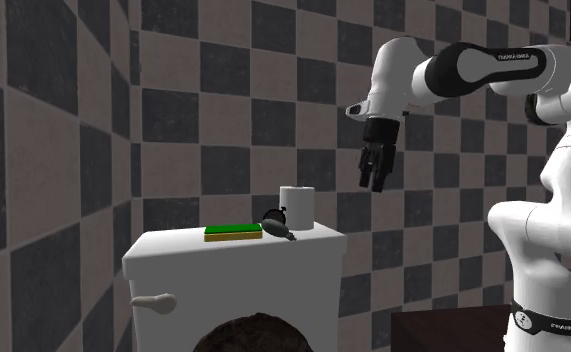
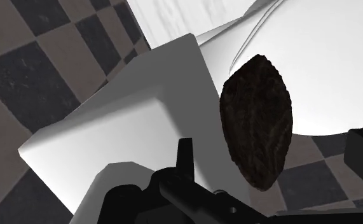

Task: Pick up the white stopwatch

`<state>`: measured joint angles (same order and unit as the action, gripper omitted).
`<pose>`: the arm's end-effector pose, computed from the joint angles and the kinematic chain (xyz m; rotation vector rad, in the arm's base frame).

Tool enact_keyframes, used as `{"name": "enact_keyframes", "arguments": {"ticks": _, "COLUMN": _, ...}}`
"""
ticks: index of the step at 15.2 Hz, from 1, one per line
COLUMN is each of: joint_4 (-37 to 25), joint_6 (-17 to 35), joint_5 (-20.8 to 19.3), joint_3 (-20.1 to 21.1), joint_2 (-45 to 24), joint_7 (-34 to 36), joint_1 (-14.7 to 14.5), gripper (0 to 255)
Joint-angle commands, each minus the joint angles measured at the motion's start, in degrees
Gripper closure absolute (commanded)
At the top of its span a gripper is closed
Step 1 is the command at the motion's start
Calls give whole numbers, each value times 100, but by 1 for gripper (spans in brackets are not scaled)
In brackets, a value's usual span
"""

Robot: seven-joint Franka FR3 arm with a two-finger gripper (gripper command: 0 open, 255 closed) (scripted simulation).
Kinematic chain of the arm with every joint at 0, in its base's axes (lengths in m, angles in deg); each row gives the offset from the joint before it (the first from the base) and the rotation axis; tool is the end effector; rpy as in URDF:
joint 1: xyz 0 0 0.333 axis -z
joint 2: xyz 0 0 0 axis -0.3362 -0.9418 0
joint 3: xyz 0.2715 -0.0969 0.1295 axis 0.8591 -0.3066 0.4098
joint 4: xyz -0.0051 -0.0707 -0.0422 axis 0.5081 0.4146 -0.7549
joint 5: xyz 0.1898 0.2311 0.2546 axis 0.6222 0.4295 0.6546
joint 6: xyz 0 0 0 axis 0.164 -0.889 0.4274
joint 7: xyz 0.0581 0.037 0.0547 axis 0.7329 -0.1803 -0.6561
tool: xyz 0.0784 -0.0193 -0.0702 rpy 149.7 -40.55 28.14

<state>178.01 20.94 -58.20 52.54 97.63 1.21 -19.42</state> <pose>0.3989 -0.0361 0.5800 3.0623 -0.1892 0.2611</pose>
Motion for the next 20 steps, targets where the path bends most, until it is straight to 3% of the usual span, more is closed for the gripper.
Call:
{"name": "enact_keyframes", "arguments": {"ticks": 1, "joint_4": -168, "joint_6": 286, "joint_5": -12, "joint_3": 6, "joint_2": -418, "joint_7": 163, "joint_1": 45, "gripper": 0}}
{"name": "enact_keyframes", "arguments": {"ticks": 9, "joint_4": -1187, "joint_6": 1076, "joint_5": -66, "joint_3": -22, "joint_2": -2104, "joint_7": 754, "joint_1": 214, "gripper": 0}}
{"name": "enact_keyframes", "arguments": {"ticks": 16, "joint_4": -2439, "joint_6": 1389, "joint_5": -70, "joint_3": -122, "joint_2": -3567, "joint_7": 1188, "joint_1": 332, "gripper": 0}}
{"name": "enact_keyframes", "arguments": {"ticks": 20, "joint_4": -2202, "joint_6": 1683, "joint_5": -84, "joint_3": -123, "joint_2": -3626, "joint_7": 1218, "joint_1": 338, "gripper": 0}}
